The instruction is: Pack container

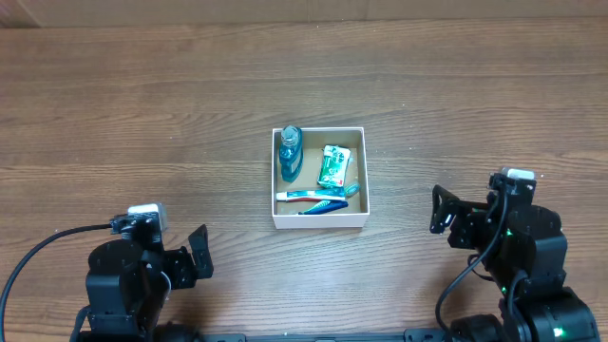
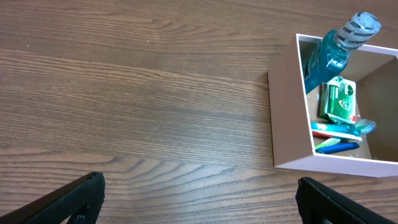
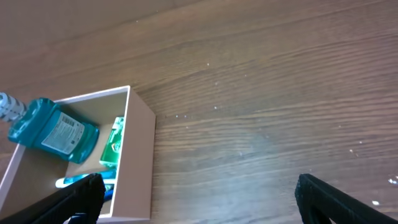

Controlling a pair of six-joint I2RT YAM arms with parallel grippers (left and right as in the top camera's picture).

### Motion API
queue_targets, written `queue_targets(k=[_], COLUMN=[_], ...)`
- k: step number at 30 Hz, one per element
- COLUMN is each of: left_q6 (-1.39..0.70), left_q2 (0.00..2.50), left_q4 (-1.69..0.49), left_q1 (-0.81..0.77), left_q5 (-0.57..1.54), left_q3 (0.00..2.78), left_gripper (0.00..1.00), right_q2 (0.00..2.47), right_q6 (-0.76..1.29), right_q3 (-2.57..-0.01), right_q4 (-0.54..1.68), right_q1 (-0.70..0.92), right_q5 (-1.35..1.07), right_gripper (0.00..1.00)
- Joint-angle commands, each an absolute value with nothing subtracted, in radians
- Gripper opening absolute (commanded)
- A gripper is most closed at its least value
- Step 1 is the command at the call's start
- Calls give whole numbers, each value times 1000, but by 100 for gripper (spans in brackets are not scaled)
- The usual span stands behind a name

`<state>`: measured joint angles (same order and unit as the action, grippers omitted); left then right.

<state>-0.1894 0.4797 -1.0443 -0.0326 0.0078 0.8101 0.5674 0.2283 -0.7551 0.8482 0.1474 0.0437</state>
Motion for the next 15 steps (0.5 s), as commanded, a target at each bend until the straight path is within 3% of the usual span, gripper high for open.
queue_targets(k=[1,11,15], left_q6=[-210,-210,-210], left_q2=[477,477,477], left_q4=[-1044,-1044,-1044], left_q1=[-35,-35,-35], left_q5=[12,12,12], left_q3=[806,806,806], left_gripper=[100,100,100], right_q2=[491,20,3], right_q6=[160,100,41], right_q3=[-732,-262,-129], right_q4=[839,425,120], right_q1=[149,149,149], right_q5=[50,-3,-3], right_gripper=[100,100,100])
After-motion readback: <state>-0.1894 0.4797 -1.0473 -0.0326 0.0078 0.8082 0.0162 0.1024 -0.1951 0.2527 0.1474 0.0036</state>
